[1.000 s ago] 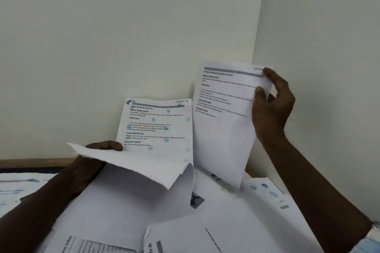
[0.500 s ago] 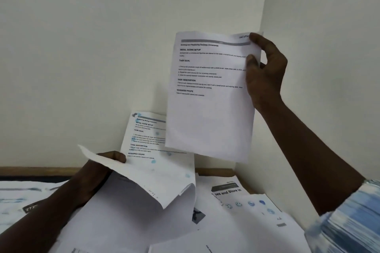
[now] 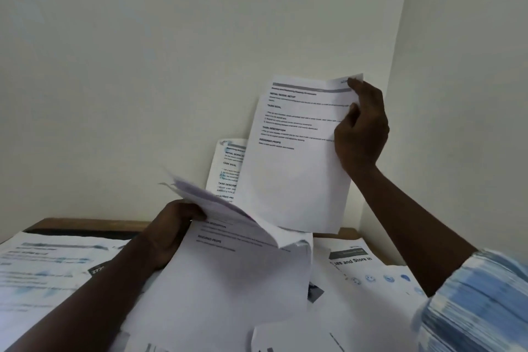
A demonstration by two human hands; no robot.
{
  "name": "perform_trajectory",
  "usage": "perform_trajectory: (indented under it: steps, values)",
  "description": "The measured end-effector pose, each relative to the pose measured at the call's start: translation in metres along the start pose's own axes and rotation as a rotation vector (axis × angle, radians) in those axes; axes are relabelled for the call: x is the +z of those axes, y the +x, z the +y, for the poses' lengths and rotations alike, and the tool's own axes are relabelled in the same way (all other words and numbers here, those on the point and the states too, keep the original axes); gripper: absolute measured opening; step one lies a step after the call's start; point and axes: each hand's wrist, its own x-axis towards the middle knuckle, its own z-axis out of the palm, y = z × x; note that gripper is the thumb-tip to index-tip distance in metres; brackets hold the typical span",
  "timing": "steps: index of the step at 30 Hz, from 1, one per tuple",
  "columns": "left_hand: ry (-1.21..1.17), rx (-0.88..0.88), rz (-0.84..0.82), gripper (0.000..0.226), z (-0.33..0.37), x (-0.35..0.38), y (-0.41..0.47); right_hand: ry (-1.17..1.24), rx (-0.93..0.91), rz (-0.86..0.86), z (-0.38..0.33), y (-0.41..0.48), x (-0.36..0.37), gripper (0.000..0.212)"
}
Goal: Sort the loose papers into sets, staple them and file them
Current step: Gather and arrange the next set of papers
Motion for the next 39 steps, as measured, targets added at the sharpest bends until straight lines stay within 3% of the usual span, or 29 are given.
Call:
perform_trajectory:
  steps: [4, 9, 13, 16, 19, 21, 24, 29, 32, 35, 39]
  values:
    - [-0.086, -0.072, 0.021, 0.041, -0.003, 0.000, 0.004, 0.051, 0.082, -0.023, 0.010, -0.009, 0.004, 0.056]
    - [-0.094, -0.053, -0.029, 0.024, -0.002, 0.001, 0.006, 0.176, 0.154, -0.146, 0.014, -0.039, 0.015, 0.057]
    - [-0.137, -0.009, -0.022, 0.018, -0.002, 0.005, 0.008, 0.312, 0.406, -0.312, 0.009, -0.072, 0.018, 0.054]
    - [-0.194, -0.020, -0.056, 0.061, -0.005, 0.002, 0.015, 0.501, 0.605, -0.471, 0.012, -0.094, 0.020, 0.039]
    - [-0.141, 0.055, 0.044, 0.066, -0.007, 0.008, 0.018, 0.863, 0.978, -0.577, 0.005, -0.099, 0.013, 0.021]
    - [-0.114, 0.128, 0.167, 0.055, -0.006, 0.011, 0.020, 0.672, 0.908, -0.609, 0.007, -0.096, 0.008, 0.025]
    - [-0.107, 0.146, 0.244, 0.061, -0.004, 0.001, 0.023, 0.196, 0.828, -0.702, 0.031, -0.092, -0.007, 0.042]
    - [0.037, 0.094, 0.217, 0.051, -0.007, -0.004, 0.021, -0.295, 0.734, -1.390, 0.048, -0.097, -0.060, 0.035]
    - [0.053, 0.079, 0.216, 0.042, -0.009, -0.002, 0.020, -0.440, 0.620, -1.429, 0.061, -0.118, -0.074, 0.029]
    - [0.072, 0.068, 0.203, 0.039, -0.010, -0.003, 0.019, -0.322, 0.706, -1.354, 0.067, -0.128, -0.077, 0.016]
    - [0.026, 0.061, 0.173, 0.047, -0.009, -0.007, 0.021, 0.042, 0.953, -1.183, 0.064, -0.126, -0.082, 0.025]
